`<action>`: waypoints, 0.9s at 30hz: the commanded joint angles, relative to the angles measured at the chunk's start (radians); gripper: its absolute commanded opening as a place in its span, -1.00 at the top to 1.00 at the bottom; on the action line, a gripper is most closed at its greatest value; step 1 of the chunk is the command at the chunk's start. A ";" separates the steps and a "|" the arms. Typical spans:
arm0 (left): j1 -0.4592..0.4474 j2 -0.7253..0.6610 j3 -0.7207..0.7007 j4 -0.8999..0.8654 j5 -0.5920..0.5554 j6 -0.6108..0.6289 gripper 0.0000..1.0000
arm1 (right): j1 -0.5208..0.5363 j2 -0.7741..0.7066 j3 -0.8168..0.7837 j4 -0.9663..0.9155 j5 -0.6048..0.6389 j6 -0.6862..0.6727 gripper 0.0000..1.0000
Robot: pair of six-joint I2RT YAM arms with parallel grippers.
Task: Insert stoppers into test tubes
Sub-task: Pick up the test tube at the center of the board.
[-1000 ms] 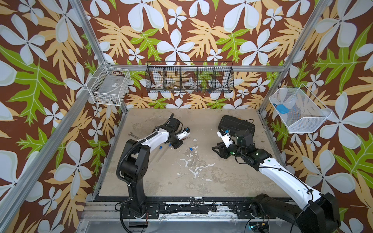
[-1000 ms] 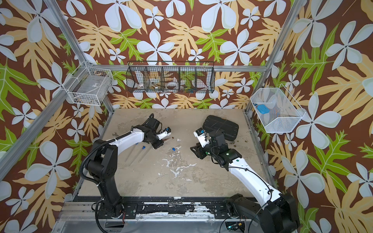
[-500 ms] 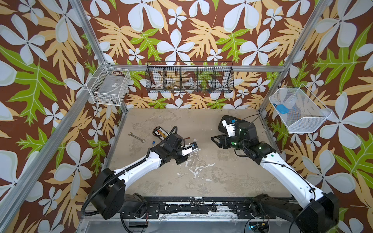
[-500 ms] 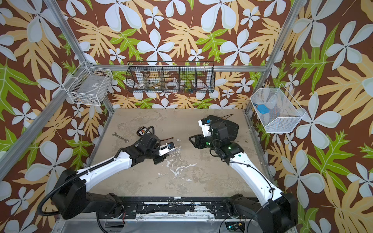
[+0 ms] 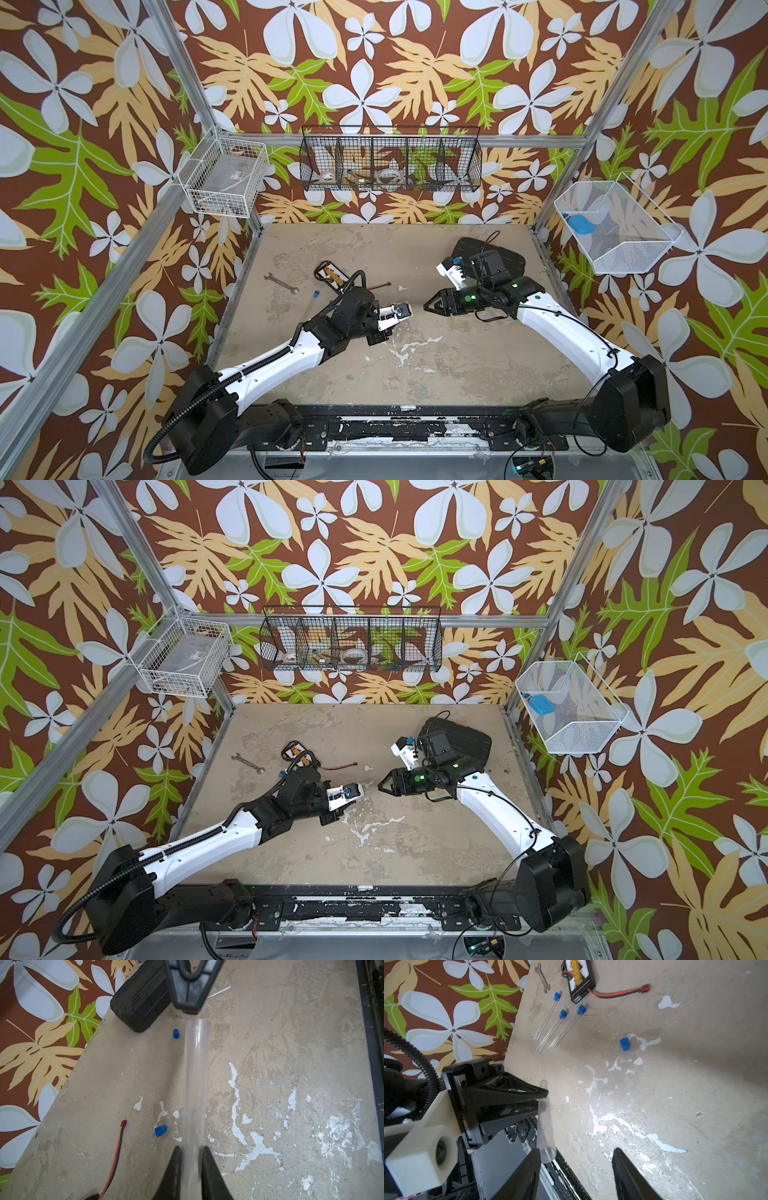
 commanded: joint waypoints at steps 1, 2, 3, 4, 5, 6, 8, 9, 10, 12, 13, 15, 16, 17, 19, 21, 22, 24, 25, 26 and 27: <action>-0.002 0.003 0.005 0.042 0.026 -0.018 1.00 | 0.010 0.020 0.010 -0.018 -0.061 -0.018 -0.14; -0.003 0.003 0.007 0.042 0.025 -0.016 1.00 | 0.013 0.024 0.012 -0.011 -0.075 -0.014 -0.14; -0.003 0.007 0.008 0.041 0.024 -0.016 1.00 | 0.016 0.028 0.013 0.000 -0.088 -0.006 -0.13; -0.003 0.009 0.010 0.039 0.022 -0.014 1.00 | 0.020 0.031 0.015 0.007 -0.096 0.000 -0.13; -0.003 0.011 0.011 0.039 0.021 -0.014 1.00 | 0.024 0.035 0.019 0.010 -0.100 0.002 -0.13; -0.003 0.013 0.012 0.039 0.020 -0.015 1.00 | 0.027 0.039 0.022 0.012 -0.100 0.005 -0.13; -0.003 0.019 0.016 0.037 0.016 -0.014 1.00 | 0.028 0.043 0.024 0.012 -0.099 0.007 -0.12; -0.002 0.023 0.017 0.035 0.014 -0.014 1.00 | 0.028 0.047 0.024 0.013 -0.099 0.007 -0.12; -0.002 0.025 0.018 0.033 0.009 -0.015 1.00 | 0.028 0.048 0.025 0.012 -0.096 0.007 -0.11; -0.003 0.028 0.018 0.034 0.003 -0.018 1.00 | 0.028 0.048 0.023 0.011 -0.084 0.009 -0.09; -0.003 0.029 0.018 0.033 0.001 -0.019 1.00 | 0.028 0.048 0.022 0.011 -0.080 0.012 -0.08; -0.002 0.030 0.018 0.035 0.004 -0.019 1.00 | 0.030 0.053 0.019 0.018 -0.081 0.020 -0.05; -0.003 0.028 0.019 0.037 0.005 -0.020 1.00 | 0.030 0.055 0.019 0.025 -0.082 0.026 -0.02; -0.003 0.028 0.019 0.038 0.007 -0.020 1.00 | 0.033 0.060 0.022 0.030 -0.084 0.030 0.00; -0.003 0.028 0.019 0.039 0.007 -0.020 1.00 | 0.043 0.072 0.034 0.040 -0.086 0.040 0.04; -0.003 0.030 0.019 0.040 0.007 -0.019 1.00 | 0.054 0.085 0.044 0.046 -0.086 0.046 0.08; -0.003 0.030 0.019 0.039 0.007 -0.019 1.00 | 0.057 0.090 0.045 0.052 -0.088 0.050 0.10; -0.003 0.030 0.019 0.039 0.009 -0.021 1.00 | 0.061 0.096 0.047 0.063 -0.089 0.061 0.16; -0.003 0.028 0.019 0.040 0.009 -0.020 1.00 | 0.064 0.097 0.047 0.066 -0.087 0.065 0.18; -0.003 0.027 0.018 0.039 0.007 -0.021 1.00 | 0.064 0.100 0.047 0.068 -0.085 0.067 0.20; -0.004 0.028 0.018 0.039 0.007 -0.024 1.00 | 0.065 0.103 0.048 0.065 -0.086 0.069 0.23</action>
